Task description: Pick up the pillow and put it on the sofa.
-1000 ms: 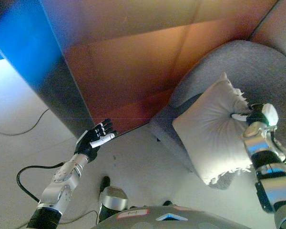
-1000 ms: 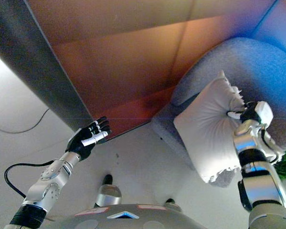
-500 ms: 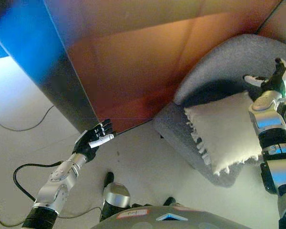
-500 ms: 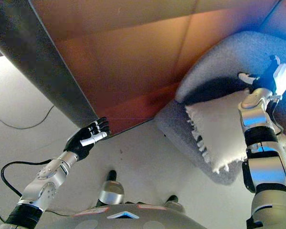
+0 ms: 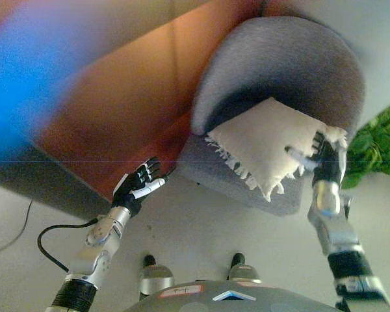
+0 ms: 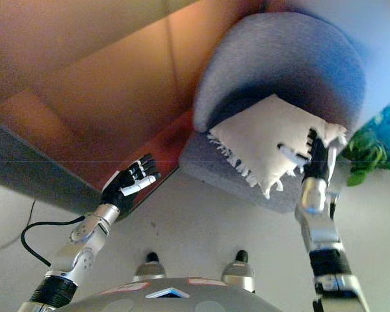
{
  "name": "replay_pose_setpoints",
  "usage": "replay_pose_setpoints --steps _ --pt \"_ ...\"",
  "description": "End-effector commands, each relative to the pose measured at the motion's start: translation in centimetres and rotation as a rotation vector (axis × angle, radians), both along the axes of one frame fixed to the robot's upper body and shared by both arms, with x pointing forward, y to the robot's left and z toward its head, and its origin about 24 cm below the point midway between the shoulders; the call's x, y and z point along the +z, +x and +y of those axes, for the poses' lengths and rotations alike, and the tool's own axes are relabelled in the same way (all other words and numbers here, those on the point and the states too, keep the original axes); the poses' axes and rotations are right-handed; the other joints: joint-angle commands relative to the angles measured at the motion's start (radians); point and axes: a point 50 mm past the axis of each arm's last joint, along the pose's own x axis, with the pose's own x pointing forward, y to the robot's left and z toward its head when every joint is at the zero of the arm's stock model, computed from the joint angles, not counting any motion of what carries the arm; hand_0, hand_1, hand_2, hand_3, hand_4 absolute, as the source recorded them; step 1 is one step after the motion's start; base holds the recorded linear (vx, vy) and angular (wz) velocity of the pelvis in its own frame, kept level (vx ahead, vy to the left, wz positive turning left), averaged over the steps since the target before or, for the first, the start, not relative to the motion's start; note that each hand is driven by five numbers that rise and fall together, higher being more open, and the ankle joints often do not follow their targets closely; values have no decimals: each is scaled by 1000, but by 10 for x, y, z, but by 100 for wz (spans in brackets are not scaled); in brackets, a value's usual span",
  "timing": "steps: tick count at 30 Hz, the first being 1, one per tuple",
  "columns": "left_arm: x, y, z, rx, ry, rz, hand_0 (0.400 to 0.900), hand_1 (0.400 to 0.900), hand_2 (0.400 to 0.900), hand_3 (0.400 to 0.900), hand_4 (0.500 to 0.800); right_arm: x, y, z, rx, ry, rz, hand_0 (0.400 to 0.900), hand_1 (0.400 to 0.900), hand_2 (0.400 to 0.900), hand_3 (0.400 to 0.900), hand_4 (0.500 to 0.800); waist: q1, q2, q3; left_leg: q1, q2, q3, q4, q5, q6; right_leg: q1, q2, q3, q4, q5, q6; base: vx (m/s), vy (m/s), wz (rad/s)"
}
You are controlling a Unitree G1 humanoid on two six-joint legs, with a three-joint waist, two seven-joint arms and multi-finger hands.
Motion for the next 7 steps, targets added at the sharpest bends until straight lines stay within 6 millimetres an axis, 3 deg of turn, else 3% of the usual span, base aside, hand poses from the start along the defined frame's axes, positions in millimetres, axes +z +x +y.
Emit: replay_pose_setpoints --steps 1,7 --pt "34 18 9 11 39 -212 900 900 900 900 800 36 8 9 86 31 -211 900 900 900 900 800 -25 -23 -60 50 -6 38 39 -78 82 -60 -59 0 19 91 35 -111 39 -23" --pt "29 12 8 25 9 -194 900 900 900 900 800 10 -12 20 111 149 -113 900 900 900 900 800 -62 -10 -68 54 -16 69 3 -71 81 -79 -65 11 16 105 40 -118 45 -18"
